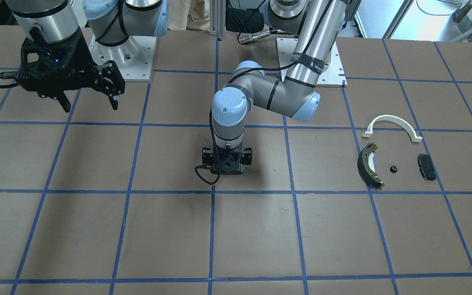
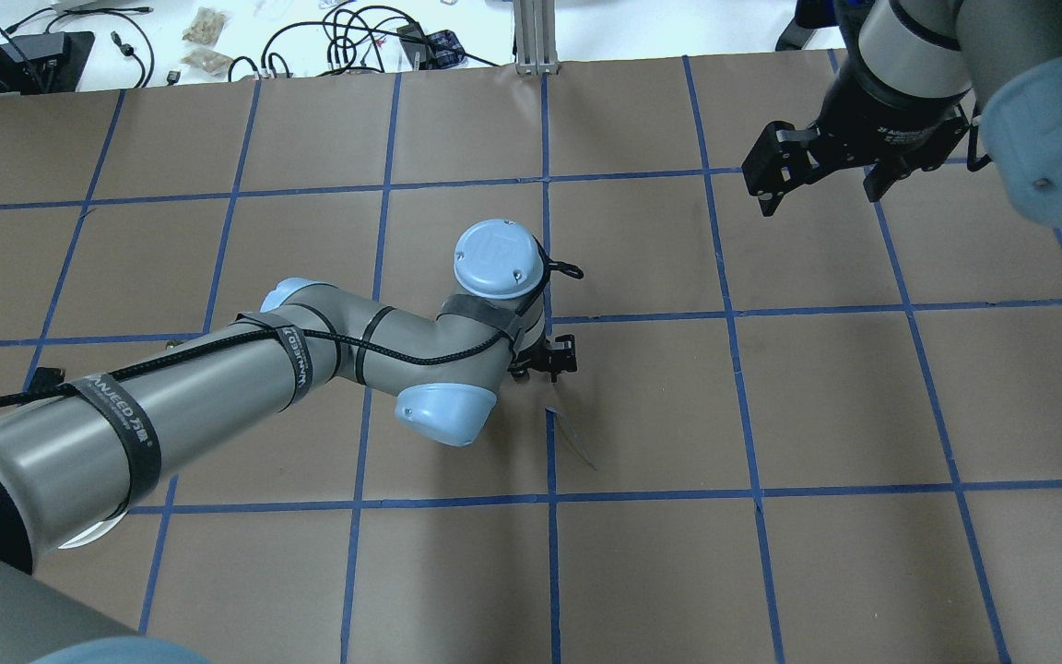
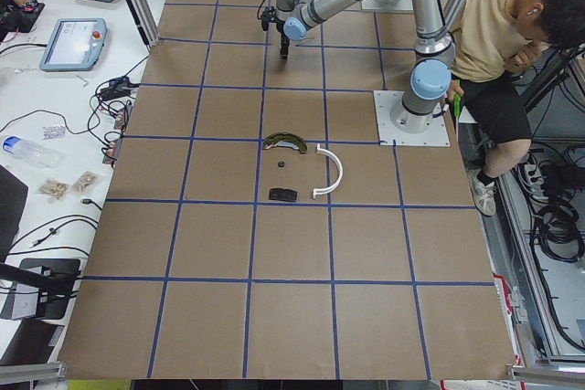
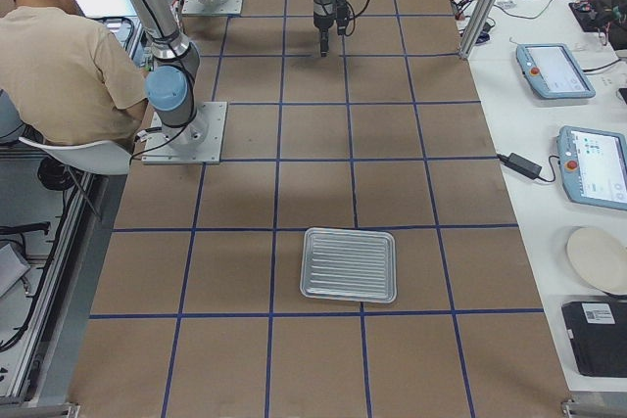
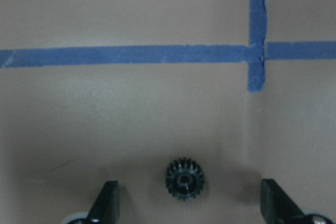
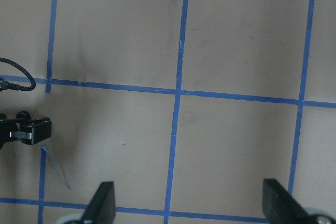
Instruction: Place bearing gear from tray to pile
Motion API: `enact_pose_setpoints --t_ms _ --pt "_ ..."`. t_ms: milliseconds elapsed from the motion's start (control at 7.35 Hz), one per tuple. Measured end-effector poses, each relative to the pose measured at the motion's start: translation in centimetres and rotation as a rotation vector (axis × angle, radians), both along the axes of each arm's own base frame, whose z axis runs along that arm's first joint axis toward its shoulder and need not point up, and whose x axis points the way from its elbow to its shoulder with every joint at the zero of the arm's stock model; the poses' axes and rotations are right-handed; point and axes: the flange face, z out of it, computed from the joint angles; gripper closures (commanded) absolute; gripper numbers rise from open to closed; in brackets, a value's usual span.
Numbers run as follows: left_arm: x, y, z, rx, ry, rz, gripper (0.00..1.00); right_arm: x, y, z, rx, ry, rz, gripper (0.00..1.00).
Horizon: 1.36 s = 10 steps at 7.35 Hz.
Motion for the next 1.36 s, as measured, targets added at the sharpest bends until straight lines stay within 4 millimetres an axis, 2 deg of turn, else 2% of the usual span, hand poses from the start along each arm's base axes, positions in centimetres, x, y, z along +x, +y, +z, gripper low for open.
enact_pose_setpoints --t_ms 136,680,953,1089,1361 --pt "0.0 -0.1 0.0 -0.003 -0.001 -0.002 1.00 0.0 0.0 0.0 0.000 0.001 0.002 0.00" --pt "-0.1 -0.4 0.4 -0.017 0.003 -0.003 1.00 0.0 0.0 0.0 0.001 0.002 0.003 0.00" --pt "0.6 -1.6 2.1 -0.056 -0.004 0.006 1.00 -0.1 0.0 0.0 0.001 0.002 0.003 0.00" --pt "2.1 -2.9 3.8 -0.070 -0.021 0.013 1.00 -0.1 0.0 0.0 0.002 0.002 0.003 0.00" --pt "7.1 -5.1 8.1 -0.024 -0.066 -0.021 1.00 -0.1 0.0 0.0 0.002 0.002 0.004 0.00"
